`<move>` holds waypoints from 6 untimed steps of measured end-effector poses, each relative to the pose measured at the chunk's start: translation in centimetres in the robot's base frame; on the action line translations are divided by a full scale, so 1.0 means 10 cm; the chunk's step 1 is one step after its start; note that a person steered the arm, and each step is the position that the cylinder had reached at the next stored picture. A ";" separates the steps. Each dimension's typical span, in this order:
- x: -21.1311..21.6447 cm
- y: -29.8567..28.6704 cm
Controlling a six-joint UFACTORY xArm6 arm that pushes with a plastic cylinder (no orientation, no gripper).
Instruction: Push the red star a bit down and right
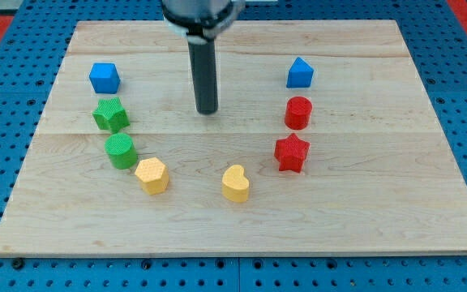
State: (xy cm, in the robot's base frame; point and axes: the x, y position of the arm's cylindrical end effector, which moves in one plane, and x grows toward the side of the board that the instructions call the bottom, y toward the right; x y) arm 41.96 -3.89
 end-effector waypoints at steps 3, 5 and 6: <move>0.57 1.03; 0.57 1.37; 0.49 1.73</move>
